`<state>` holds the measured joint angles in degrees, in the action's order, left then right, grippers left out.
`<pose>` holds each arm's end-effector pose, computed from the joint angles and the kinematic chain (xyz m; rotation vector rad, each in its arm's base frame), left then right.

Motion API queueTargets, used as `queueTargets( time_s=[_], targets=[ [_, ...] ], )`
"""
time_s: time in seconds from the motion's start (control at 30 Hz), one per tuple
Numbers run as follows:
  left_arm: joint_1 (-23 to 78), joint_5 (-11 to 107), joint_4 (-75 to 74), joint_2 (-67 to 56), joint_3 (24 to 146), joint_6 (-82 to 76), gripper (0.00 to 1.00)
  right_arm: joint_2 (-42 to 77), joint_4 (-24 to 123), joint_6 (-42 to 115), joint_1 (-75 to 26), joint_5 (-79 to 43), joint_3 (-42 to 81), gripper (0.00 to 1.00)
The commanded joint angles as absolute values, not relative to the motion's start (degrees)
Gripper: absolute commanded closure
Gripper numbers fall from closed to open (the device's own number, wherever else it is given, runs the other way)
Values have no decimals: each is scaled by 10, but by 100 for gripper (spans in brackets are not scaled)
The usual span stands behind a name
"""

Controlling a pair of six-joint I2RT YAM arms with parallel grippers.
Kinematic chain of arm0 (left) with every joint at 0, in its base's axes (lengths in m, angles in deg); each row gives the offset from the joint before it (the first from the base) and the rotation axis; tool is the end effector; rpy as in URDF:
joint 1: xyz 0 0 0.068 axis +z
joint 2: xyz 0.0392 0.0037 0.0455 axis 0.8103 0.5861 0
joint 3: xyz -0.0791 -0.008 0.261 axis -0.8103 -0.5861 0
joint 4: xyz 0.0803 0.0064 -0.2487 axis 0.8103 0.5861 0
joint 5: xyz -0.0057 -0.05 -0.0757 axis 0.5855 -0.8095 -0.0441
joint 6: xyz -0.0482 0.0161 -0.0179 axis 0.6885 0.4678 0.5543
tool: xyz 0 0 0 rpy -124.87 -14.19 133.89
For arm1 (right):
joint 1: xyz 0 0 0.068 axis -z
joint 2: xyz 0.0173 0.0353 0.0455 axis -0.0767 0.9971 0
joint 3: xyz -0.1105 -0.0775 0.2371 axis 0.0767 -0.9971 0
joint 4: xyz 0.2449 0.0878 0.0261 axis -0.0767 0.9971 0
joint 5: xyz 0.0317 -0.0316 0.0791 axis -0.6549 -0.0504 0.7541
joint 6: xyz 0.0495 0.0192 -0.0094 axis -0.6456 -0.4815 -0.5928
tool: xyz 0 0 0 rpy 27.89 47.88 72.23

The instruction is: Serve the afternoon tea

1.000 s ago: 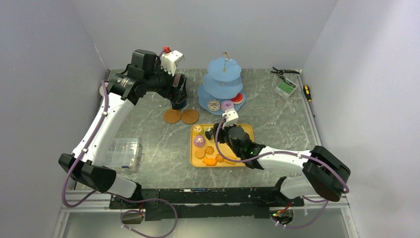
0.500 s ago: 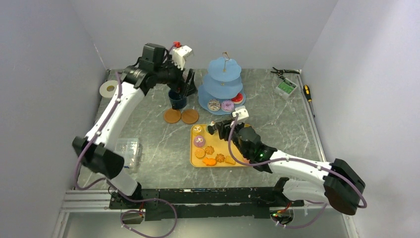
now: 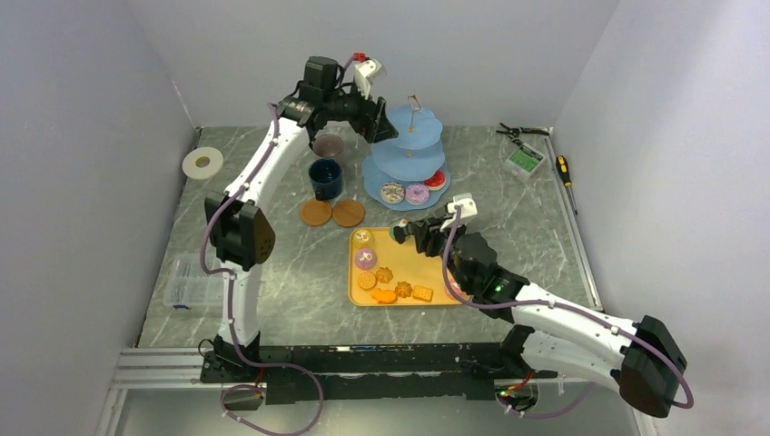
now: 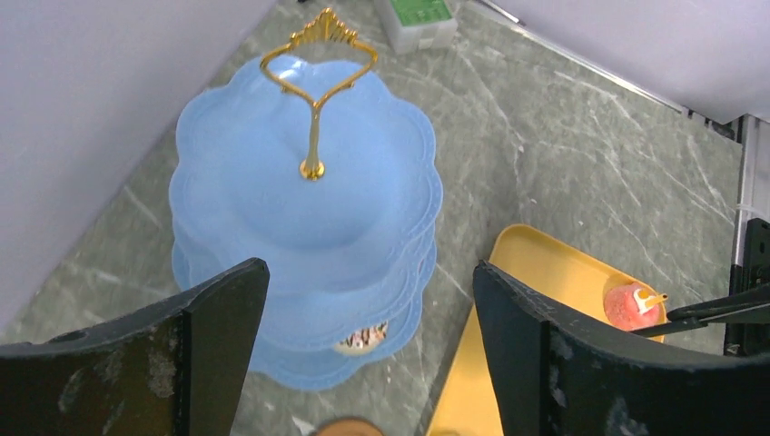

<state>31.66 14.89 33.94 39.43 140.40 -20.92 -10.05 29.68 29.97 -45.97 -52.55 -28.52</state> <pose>0.4364 -0.2059 0.3855 0.9442 1.7714 -0.8988 0.1499 0.1555 0.2589 -0.1905 1.6893 0.4377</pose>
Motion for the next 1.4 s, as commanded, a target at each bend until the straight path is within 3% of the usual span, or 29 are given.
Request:
queueTargets(
  time_s=[0.0,0.43,1.1,1.37],
  targets=[
    [318,66,237,422,1438,-201,14,-126,296,289,-456,-538,-277,67],
    [341,-87,-37,544,1473,-43,12,-163,338,280,-455,-527,-256,67],
    [317,-101,-122,634,1579,2,16,-187,356,272,-453,-498,-245,68],
    [315,-73,-148,627,1562,8,30,-189,356,267,-453,-495,-245,68]
  ],
)
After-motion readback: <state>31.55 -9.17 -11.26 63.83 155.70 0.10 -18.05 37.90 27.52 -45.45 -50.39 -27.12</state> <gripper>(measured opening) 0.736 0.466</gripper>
